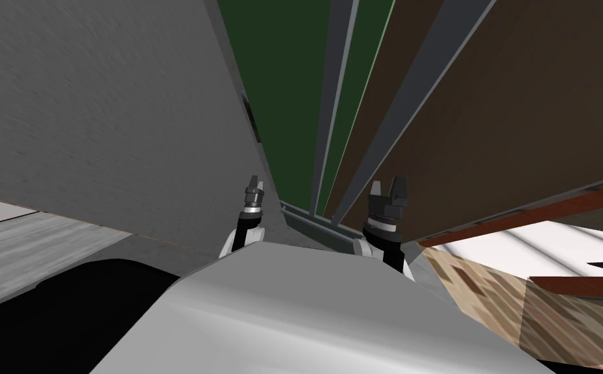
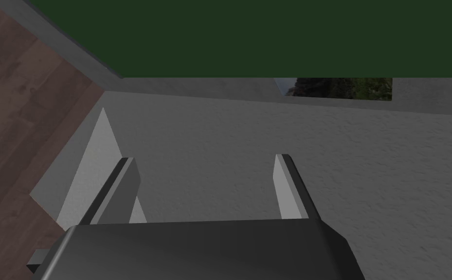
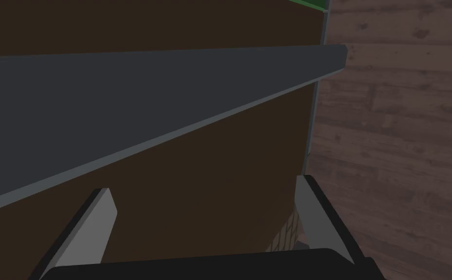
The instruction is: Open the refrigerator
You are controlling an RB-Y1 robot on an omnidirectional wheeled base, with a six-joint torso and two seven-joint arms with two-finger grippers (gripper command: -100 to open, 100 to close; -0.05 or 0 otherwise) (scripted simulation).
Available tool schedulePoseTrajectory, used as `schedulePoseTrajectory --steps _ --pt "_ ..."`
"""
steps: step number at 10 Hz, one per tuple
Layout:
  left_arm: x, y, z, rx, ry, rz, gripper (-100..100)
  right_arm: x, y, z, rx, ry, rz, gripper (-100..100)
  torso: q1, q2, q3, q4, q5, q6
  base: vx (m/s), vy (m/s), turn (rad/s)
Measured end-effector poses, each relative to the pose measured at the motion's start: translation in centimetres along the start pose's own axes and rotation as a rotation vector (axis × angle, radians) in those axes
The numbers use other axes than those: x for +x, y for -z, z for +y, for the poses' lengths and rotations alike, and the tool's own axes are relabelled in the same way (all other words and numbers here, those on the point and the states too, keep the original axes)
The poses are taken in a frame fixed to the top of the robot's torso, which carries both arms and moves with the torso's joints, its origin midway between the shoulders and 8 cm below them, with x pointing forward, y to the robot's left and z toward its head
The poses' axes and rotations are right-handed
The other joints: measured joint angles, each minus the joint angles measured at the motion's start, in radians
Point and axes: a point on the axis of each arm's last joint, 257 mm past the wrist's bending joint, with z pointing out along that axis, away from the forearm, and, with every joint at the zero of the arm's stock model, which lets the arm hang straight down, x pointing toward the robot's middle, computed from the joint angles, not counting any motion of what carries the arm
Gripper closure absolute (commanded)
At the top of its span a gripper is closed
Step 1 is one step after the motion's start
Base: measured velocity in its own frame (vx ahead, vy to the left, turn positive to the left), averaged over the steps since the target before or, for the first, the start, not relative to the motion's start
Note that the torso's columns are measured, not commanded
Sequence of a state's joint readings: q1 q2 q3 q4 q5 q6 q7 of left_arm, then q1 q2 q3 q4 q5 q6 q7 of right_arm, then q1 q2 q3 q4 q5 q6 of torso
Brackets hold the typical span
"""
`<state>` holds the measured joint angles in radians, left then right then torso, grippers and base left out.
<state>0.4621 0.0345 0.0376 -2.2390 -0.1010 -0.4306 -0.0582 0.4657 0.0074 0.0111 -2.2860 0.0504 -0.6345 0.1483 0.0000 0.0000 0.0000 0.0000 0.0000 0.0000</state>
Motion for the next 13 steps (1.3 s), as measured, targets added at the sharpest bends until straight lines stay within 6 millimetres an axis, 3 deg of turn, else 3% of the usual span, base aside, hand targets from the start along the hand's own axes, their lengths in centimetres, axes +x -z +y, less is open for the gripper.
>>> schedulePoseTrajectory --steps 2,9,10,13 --pt "0.0 0.0 0.0 0.0 0.0 0.0 0 0.0 0.0 0.0 0.0 0.0 0.0 0 0.0 0.104 -0.209 0.105 0.0 0.0 0.0 0.0 0.0" --pt "0.0 -0.01 -0.02 0.0 0.0 0.0 0 0.0 -0.01 0.02 0.0 0.0 0.0 0 0.0 0.618 -1.234 0.617 0.0 0.0 0.0 0.0 0.0" --pt "0.0 -0.01 -0.02 0.0 0.0 0.0 0 0.0 -0.01 0.02 0.0 0.0 0.0 -100 0.0 0.691 -1.382 0.691 0.0 0.0 0.008 0.01 -0.01" --pt "0.0 0.01 0.02 0.0 0.0 0.0 0 0.9 0.24 -0.31 0.001 0.053 0.073 -100 0.002 0.736 -1.475 0.736 0.0 -0.001 0.015 0.035 -0.037"
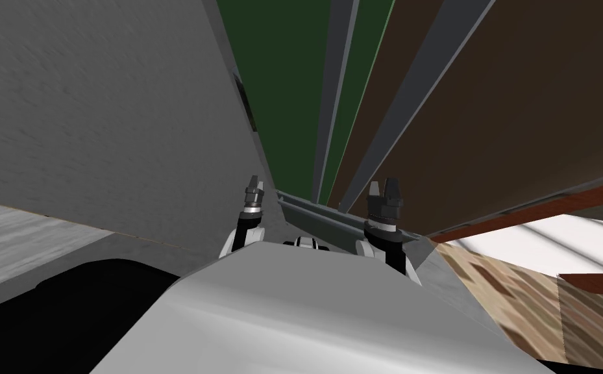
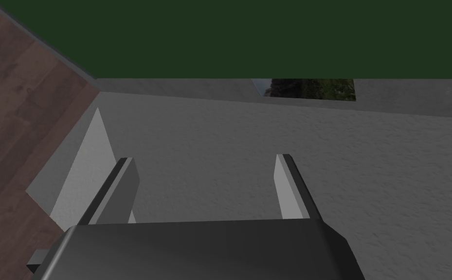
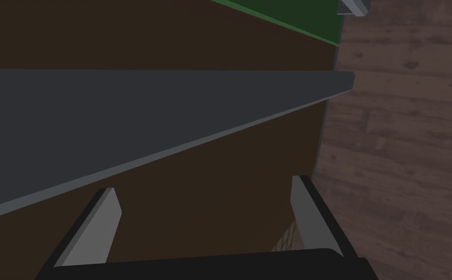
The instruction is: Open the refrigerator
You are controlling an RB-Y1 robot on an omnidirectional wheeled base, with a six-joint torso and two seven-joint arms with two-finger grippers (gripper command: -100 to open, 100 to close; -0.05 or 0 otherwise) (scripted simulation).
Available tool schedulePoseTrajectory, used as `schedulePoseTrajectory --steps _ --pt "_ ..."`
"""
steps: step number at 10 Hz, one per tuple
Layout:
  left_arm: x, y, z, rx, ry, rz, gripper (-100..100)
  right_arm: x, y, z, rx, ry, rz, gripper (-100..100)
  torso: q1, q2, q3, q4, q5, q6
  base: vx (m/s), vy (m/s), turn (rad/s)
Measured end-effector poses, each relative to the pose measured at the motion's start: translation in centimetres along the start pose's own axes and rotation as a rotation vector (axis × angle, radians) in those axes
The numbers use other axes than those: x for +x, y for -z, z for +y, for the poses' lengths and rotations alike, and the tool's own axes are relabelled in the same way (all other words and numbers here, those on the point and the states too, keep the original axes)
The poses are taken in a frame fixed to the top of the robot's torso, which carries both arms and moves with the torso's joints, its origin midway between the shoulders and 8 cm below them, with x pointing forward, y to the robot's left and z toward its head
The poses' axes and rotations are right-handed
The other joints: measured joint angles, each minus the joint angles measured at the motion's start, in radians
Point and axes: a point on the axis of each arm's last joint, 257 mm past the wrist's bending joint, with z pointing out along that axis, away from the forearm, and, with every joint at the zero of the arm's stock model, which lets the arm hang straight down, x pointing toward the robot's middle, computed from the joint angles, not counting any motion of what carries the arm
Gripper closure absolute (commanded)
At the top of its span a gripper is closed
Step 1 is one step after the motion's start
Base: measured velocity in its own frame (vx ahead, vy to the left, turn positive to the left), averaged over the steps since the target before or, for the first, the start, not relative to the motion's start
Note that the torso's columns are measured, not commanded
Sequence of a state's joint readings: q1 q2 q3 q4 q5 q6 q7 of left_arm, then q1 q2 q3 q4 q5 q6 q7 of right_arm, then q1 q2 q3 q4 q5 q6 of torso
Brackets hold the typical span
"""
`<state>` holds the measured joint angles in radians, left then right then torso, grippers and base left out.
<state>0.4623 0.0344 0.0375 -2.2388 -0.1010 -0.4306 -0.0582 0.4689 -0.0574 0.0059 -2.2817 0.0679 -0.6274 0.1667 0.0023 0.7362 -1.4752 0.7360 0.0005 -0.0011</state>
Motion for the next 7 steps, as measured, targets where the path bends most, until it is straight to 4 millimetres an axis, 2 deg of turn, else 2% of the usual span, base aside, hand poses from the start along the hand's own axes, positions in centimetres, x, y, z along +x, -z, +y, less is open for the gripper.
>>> schedulePoseTrajectory --steps 7 --pt "0.0 0.0 0.0 0.0 0.0 0.0 0 1.6 1.2 -2.9 0.034 0.282 0.16 -100 0.016 -0.015 -0.009 -0.01 0.002 -0.012 0.027 0.076 -0.065"
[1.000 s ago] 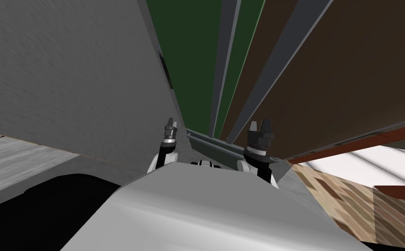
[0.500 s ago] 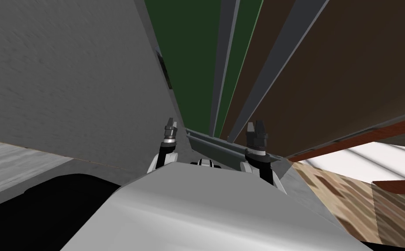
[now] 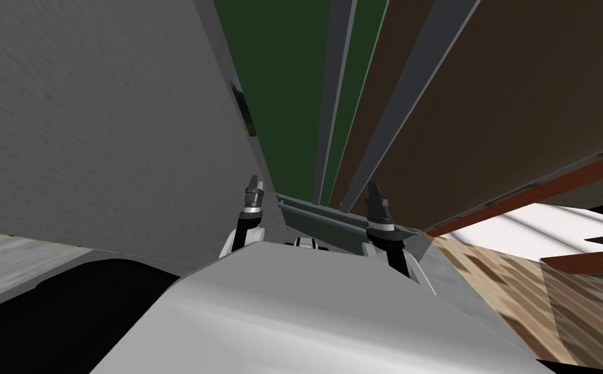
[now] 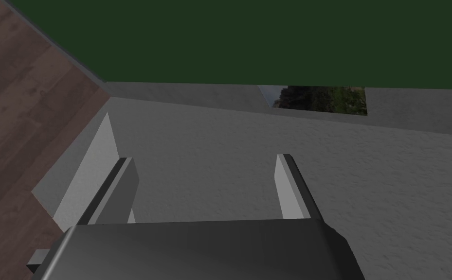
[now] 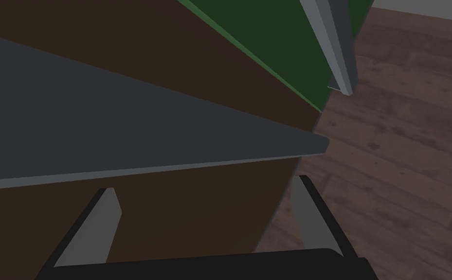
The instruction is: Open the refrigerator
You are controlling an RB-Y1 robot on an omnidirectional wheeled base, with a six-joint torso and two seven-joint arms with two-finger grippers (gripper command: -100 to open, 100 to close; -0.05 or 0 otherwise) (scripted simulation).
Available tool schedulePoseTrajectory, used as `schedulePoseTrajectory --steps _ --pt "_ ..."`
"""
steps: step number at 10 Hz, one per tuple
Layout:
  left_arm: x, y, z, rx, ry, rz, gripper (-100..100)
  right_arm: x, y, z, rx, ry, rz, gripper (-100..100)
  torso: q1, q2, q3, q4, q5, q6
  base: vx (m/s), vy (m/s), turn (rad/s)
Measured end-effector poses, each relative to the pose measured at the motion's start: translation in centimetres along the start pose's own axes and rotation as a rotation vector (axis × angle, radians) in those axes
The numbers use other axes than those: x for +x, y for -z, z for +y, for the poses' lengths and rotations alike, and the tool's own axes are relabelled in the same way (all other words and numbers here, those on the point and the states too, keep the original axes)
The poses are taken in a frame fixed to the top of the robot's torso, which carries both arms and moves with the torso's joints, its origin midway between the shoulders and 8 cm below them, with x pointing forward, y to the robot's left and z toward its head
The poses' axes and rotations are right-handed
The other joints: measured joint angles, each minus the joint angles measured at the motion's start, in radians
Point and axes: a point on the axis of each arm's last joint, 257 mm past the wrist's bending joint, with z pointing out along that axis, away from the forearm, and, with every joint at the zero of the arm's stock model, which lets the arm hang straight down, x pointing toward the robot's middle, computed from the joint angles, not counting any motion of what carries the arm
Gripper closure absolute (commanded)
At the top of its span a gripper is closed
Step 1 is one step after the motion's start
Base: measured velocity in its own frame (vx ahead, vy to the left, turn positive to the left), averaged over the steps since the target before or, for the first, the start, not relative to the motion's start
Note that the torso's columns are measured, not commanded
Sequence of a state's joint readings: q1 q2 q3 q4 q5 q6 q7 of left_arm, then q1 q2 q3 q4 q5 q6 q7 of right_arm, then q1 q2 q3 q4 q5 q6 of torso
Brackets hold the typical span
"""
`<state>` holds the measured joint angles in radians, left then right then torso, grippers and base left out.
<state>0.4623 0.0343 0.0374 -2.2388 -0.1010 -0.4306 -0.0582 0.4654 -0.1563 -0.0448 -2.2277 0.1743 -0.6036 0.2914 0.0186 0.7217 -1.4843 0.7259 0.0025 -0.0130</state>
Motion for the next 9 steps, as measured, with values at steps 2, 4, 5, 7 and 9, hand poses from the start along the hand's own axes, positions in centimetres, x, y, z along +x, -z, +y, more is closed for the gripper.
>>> schedulePoseTrajectory --steps 2,4,5,7,9 --pt "0.0 0.0 0.0 0.0 0.0 0.0 0 0.7 0.7 -1.0 0.028 0.103 0.043 -100 0.0 -0.004 -0.003 -0.001 0.0 -0.003 0.005 0.104 -0.071" --pt "0.0 0.0 0.0 0.0 0.0 0.0 0 1.4 1.2 -2.4 0.055 0.213 0.085 -100 0.003 -0.009 -0.006 -0.003 0.0 -0.005 0.044 0.142 -0.074" --pt "0.0 0.0 0.0 0.0 0.0 0.0 0 1.8 1.6 -3.0 0.071 0.267 0.11 -100 0.001 -0.011 -0.008 -0.002 0.001 -0.005 0.007 0.151 -0.056" --pt "0.0 0.0 0.0 0.0 0.0 0.0 0 2.8 2.3 -4.7 0.098 0.373 0.16 -100 -0.008 -0.01 -0.008 0.001 -0.001 -0.001 0.032 0.154 -0.046" --pt "0.0 0.0 0.0 0.0 0.0 0.0 0 3.8 3.5 -6.4 0.13 0.479 0.216 -100 -0.019 0.006 0.001 0.008 -0.003 0.01 0.064 0.138 -0.033"
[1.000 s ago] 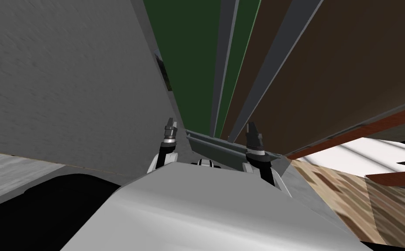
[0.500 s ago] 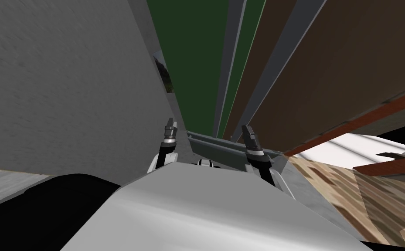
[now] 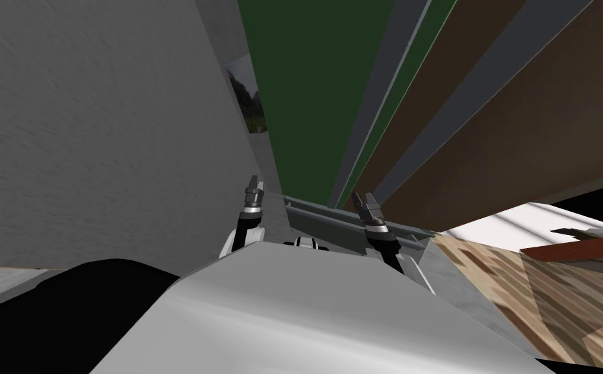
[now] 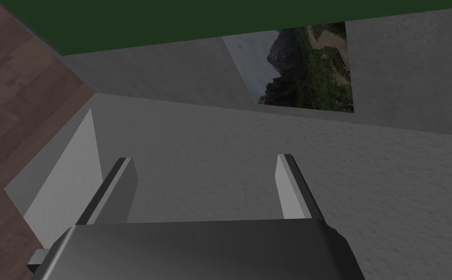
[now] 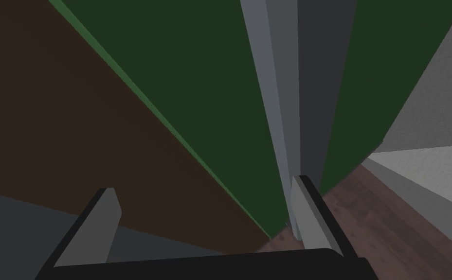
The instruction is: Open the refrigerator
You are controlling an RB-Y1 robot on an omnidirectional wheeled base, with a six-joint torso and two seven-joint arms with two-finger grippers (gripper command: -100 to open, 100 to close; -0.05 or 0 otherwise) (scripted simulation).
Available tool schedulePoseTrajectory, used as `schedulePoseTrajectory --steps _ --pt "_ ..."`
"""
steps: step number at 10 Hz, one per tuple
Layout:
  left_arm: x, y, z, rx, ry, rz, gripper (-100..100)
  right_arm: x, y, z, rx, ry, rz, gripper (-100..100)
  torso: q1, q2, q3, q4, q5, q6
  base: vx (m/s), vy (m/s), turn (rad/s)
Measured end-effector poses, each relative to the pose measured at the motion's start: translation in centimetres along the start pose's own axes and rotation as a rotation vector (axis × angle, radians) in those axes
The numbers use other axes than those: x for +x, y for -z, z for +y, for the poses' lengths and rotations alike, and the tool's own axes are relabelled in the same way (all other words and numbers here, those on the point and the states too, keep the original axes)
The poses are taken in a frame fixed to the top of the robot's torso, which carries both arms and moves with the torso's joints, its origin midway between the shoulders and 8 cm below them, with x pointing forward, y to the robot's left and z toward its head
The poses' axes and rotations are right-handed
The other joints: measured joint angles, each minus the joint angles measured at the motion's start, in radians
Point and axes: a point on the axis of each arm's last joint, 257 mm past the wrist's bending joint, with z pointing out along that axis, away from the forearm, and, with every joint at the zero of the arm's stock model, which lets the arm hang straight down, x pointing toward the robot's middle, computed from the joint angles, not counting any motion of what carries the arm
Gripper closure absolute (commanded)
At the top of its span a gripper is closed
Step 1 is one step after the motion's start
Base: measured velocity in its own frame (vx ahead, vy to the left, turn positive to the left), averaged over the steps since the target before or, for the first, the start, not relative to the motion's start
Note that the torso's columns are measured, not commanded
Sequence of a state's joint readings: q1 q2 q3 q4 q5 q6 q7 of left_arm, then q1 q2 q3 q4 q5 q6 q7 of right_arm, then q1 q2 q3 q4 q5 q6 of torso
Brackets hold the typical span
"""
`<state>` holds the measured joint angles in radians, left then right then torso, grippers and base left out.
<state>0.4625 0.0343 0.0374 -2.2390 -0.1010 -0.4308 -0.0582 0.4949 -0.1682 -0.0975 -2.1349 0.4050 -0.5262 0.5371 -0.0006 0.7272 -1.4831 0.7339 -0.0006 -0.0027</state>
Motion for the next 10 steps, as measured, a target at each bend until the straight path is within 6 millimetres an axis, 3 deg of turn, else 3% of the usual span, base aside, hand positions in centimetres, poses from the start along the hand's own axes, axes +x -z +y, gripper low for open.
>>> schedulePoseTrajectory --steps 10 --pt "0.0 0.0 0.0 0.0 0.0 0.0 0 6.2 4.0 -7.1 0.079 0.532 0.27 -100 0.001 -0.006 -0.002 -0.004 -0.002 -0.002 0.026 0.124 -0.073"
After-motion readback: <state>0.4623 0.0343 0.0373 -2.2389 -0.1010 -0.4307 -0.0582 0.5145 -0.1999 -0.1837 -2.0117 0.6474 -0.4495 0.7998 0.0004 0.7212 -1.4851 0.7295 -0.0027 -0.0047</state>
